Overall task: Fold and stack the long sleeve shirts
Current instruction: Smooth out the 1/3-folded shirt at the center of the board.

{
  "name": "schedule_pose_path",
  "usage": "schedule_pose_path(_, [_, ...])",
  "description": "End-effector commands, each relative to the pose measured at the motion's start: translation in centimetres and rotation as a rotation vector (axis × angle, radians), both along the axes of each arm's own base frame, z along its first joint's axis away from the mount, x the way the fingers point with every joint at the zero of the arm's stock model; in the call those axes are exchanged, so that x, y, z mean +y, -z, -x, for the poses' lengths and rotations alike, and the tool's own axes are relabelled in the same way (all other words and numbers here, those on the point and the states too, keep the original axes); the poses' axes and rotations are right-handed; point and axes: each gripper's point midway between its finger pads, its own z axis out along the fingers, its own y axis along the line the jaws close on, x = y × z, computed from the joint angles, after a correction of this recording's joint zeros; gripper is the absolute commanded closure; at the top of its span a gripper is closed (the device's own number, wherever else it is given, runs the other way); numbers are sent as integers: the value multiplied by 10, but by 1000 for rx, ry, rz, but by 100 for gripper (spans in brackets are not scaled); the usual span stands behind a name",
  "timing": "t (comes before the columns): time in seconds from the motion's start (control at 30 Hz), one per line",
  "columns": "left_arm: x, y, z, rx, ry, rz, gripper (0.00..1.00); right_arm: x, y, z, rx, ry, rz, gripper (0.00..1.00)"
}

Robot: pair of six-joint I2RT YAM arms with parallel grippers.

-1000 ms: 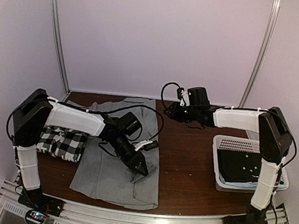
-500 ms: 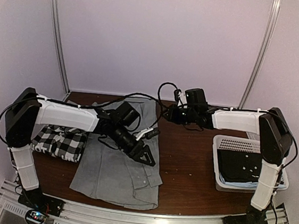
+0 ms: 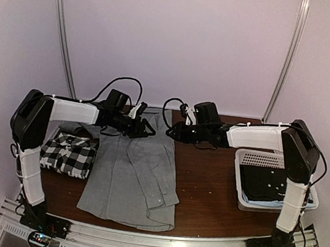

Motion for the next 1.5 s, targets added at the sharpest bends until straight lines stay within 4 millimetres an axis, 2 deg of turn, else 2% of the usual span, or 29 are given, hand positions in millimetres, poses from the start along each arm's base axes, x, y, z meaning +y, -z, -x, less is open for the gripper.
schedule_pose_path(0.0, [7,10,-51,-50,-85,41,49,19,13,12,41,-56,-45,76])
schedule_pose_path(0.2, [28,42,-92,-37,-151,51,50,41,31,22,81,-107,-73,76])
schedule_pose_path(0.3, [34,51,-108,-34,-167,63,50,54,50,29,110,-133,-64,76])
schedule_pose_path(0.43, [33,64,-120,-20,-167,67,50,67,78,41,159,-165,-43,78])
schedule_pose_path(0.63, [32,81,-134,4,-188,40,50,64,105,50,197,-155,-2,78])
schedule_pose_path(0.7, [32,77,-138,-3,-195,44,50,63,108,50,202,-153,8,78])
schedule_pose_path(0.83, [23,45,-147,-35,-181,106,50,62,105,51,201,-157,6,78])
schedule_pose_path(0.93, [18,20,-157,-75,-181,143,50,64,94,50,188,-159,-5,78])
schedule_pose_path(1.0, [14,6,-162,-88,-176,183,50,65,89,49,178,-159,-10,78])
schedule_pose_path(1.07, [9,1,-166,-90,-174,208,51,65,85,47,170,-159,-13,78])
schedule_pose_path(1.3, [-3,20,-178,-57,-181,221,52,65,73,45,148,-164,-15,78])
schedule_pose_path(1.47, [-7,40,-196,-40,-209,214,52,62,64,46,128,-162,-9,78])
